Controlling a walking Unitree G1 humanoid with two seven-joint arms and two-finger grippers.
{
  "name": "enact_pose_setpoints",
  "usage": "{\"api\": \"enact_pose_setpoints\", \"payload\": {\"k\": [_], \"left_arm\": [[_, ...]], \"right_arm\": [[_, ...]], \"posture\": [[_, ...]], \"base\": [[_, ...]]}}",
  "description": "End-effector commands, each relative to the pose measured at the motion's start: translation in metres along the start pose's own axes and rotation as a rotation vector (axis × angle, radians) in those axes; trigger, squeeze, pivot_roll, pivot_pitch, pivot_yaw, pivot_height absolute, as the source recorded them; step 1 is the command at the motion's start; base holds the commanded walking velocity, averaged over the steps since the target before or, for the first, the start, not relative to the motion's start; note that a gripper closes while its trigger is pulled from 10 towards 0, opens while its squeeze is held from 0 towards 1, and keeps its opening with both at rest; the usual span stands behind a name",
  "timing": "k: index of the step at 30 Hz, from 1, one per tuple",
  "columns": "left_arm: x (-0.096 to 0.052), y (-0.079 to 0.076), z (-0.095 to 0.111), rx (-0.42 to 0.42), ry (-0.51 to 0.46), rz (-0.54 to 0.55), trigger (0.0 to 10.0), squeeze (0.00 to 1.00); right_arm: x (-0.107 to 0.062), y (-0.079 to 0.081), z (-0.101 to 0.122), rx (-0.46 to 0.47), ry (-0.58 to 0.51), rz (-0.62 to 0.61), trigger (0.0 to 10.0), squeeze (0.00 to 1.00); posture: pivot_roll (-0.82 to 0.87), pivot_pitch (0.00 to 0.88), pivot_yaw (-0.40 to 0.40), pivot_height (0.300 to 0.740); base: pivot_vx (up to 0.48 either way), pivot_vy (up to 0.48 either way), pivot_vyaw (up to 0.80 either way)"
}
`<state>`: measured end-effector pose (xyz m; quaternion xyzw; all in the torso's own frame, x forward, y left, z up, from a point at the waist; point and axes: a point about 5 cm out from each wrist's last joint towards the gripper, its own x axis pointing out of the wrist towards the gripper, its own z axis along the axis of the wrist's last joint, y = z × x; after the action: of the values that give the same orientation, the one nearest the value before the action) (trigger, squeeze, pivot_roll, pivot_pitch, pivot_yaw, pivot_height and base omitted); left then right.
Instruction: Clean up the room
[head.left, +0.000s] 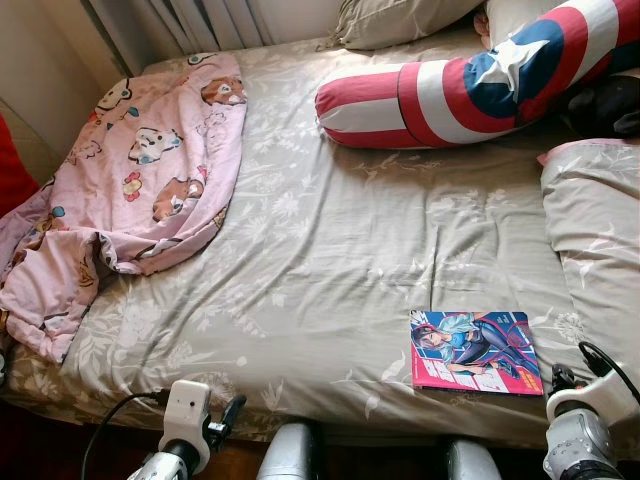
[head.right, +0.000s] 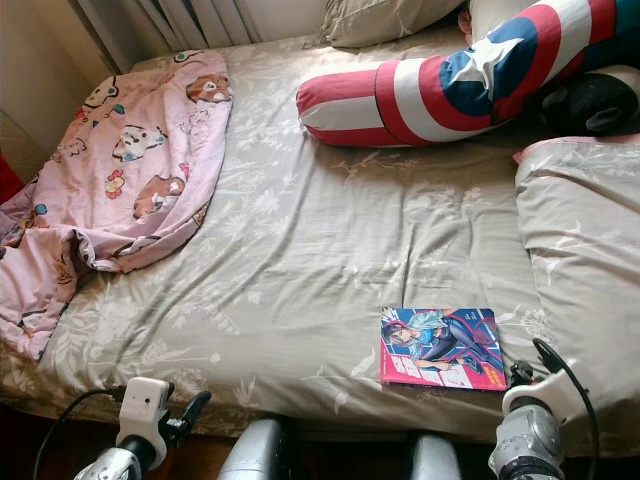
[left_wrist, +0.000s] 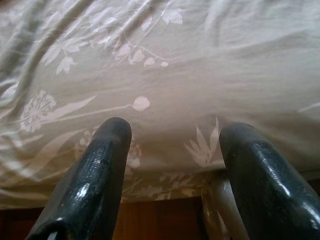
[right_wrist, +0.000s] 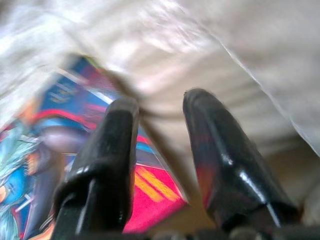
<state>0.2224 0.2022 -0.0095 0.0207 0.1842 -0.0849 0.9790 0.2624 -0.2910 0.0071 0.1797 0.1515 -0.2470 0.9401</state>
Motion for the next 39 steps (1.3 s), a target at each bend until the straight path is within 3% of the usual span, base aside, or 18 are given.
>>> {"api": "enact_pose_setpoints", "payload": {"k": [1, 8, 11, 15, 20, 21, 25, 29, 34, 39], "left_arm": [[-0.001, 0.003, -0.006, -0.016, 0.024, 0.023, 10.0, 0.0], [0.02, -0.01, 0.004, -0.069, 0.009, 0.023, 10.0, 0.0], [0.028, -0.015, 0.004, -0.09, 0.023, 0.036, 10.0, 0.0], [0.033, -0.01, -0.002, -0.172, 0.064, 0.101, 10.0, 0.0], [0.032, -0.009, -0.009, -0.16, 0.118, 0.111, 10.0, 0.0], [0.031, -0.009, -0.015, -0.167, 0.158, 0.122, 10.0, 0.0], [0.027, -0.009, -0.027, -0.174, 0.238, 0.143, 10.0, 0.0], [0.02, -0.01, -0.042, -0.148, 0.334, 0.159, 10.0, 0.0], [0.018, -0.01, -0.046, -0.175, 0.359, 0.191, 10.0, 0.0], [0.018, -0.012, -0.047, -0.165, 0.366, 0.183, 10.0, 0.0]], "right_arm": [[-0.004, 0.011, -0.005, -0.093, -0.028, 0.093, 10.0, 0.0], [-0.016, 0.022, -0.016, -0.137, -0.101, 0.208, 10.0, 0.0], [-0.023, 0.027, -0.031, -0.192, -0.054, 0.265, 10.0, 0.0], [-0.037, 0.027, -0.063, -0.195, 0.07, 0.299, 10.0, 0.0], [-0.04, 0.03, -0.074, -0.197, 0.143, 0.301, 10.0, 0.0], [-0.042, 0.032, -0.08, -0.265, 0.178, 0.311, 10.0, 0.0], [-0.046, 0.037, -0.093, -0.358, 0.275, 0.357, 10.0, 0.0], [-0.053, 0.026, -0.104, -0.388, 0.355, 0.32, 10.0, 0.0], [-0.058, 0.018, -0.112, -0.356, 0.395, 0.233, 10.0, 0.0], [-0.069, 0.015, -0.127, -0.408, 0.469, 0.245, 10.0, 0.0]], "posture": [[0.15, 0.124, 0.148, 0.636], [0.09, 0.087, 0.119, 0.68], [0.06, 0.065, 0.1, 0.705], [0.05, 0.036, 0.068, 0.735], [0.03, 0.022, 0.051, 0.74], [0.02, 0.015, 0.044, 0.74], [0.01, 0.002, 0.03, 0.74], [0.0, 0.0, 0.025, 0.74], [0.01, 0.0, 0.034, 0.74], [0.01, 0.0, 0.048, 0.74]], "base": [[0.0, 0.0, 0.0], [0.0, 0.0, 0.0], [0.0, 0.0, 0.0], [0.0, 0.0, 0.0], [0.0, 0.0, 0.0], [0.0, 0.0, 0.0], [0.0, 0.0, 0.0], [0.0, 0.0, 0.0], [0.0, 0.0, 0.0], [0.0, 0.0, 0.0]]}}
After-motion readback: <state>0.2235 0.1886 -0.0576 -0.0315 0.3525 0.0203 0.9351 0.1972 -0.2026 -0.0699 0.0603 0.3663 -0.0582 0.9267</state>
